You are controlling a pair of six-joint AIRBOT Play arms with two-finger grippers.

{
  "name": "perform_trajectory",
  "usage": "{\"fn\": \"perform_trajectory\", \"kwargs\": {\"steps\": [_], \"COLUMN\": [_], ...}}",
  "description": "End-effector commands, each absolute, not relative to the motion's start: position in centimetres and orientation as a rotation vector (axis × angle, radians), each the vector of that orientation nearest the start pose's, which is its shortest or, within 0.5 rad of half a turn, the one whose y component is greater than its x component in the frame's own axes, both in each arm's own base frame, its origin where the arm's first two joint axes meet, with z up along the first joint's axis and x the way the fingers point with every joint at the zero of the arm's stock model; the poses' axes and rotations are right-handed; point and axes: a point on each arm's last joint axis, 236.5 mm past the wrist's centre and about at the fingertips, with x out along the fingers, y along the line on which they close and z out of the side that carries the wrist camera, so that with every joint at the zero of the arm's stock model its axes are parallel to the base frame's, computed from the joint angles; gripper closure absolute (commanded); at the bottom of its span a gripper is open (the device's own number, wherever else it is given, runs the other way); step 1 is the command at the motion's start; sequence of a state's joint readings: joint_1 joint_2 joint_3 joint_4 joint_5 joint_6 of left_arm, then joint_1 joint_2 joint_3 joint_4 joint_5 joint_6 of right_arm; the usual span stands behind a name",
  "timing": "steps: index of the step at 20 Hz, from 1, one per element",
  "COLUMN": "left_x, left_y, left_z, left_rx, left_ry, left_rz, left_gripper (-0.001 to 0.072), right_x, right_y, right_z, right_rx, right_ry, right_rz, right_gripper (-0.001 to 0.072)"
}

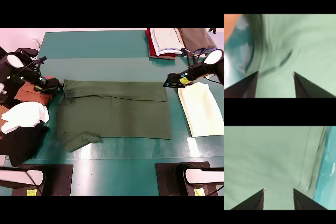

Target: Fold the shirts.

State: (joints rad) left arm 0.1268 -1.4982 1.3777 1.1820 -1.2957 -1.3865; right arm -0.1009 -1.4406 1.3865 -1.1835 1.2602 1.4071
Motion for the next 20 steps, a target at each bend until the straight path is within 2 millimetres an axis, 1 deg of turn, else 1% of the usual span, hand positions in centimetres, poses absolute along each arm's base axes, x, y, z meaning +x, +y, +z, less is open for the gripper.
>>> {"fn": "perform_trajectory", "kwargs": {"steps": [1, 4, 6, 8, 9, 10, 14, 17, 18, 19, 20], "left_x": [34.2, 26.0, 22.0, 19.4, 18.5, 18.2, 19.5, 19.6, 19.6, 19.7, 20.0], "left_y": [-1.9, -2.9, -3.5, -4.5, -5.0, -5.8, -8.4, -9.2, -9.3, -9.3, -9.4], "left_z": [0.1, -2.8, -4.7, -6.1, -6.7, -7.2, -8.0, -8.4, -8.2, -7.8, -7.1], "left_rx": [-0.230, -0.284, -0.329, -0.378, -0.400, -0.439, -0.581, -0.633, -0.634, -0.619, -0.593], "left_ry": [1.396, 1.487, 1.535, 1.572, 1.590, 1.594, 1.507, 1.488, 1.489, 1.489, 1.482], "left_rz": [-0.169, -0.128, -0.097, -0.099, -0.106, -0.117, -0.170, -0.179, -0.183, -0.203, -0.234], "left_gripper": [0.0208, 0.0208, 0.0208, 0.0208, 0.0207, 0.0208, 0.0209, 0.0210, 0.0285, 0.0578, 0.0684], "right_x": [38.7, 35.9, 34.8, 34.1, 34.0, 34.0, 34.0, 33.7, 33.6, 33.2, 32.4], "right_y": [5.3, 5.9, 5.9, 5.9, 5.9, 5.9, 5.9, 5.9, 5.8, 5.5, 4.9], "right_z": [5.9, 6.7, 7.0, 7.4, 7.7, 8.1, 9.3, 10.0, 10.3, 10.4, 10.1], "right_rx": [0.260, 0.250, 0.249, 0.246, 0.244, 0.242, 0.236, 0.231, 0.228, 0.233, 0.239], "right_ry": [1.207, 1.165, 1.136, 1.115, 1.105, 1.091, 1.050, 1.029, 1.024, 1.031, 1.058], "right_rz": [0.273, 0.275, 0.269, 0.267, 0.268, 0.267, 0.265, 0.267, 0.266, 0.260, 0.248], "right_gripper": [0.0300, 0.0300, 0.0300, 0.0300, 0.0300, 0.0301, 0.0301, 0.0300, 0.0301, 0.0301, 0.0301]}}
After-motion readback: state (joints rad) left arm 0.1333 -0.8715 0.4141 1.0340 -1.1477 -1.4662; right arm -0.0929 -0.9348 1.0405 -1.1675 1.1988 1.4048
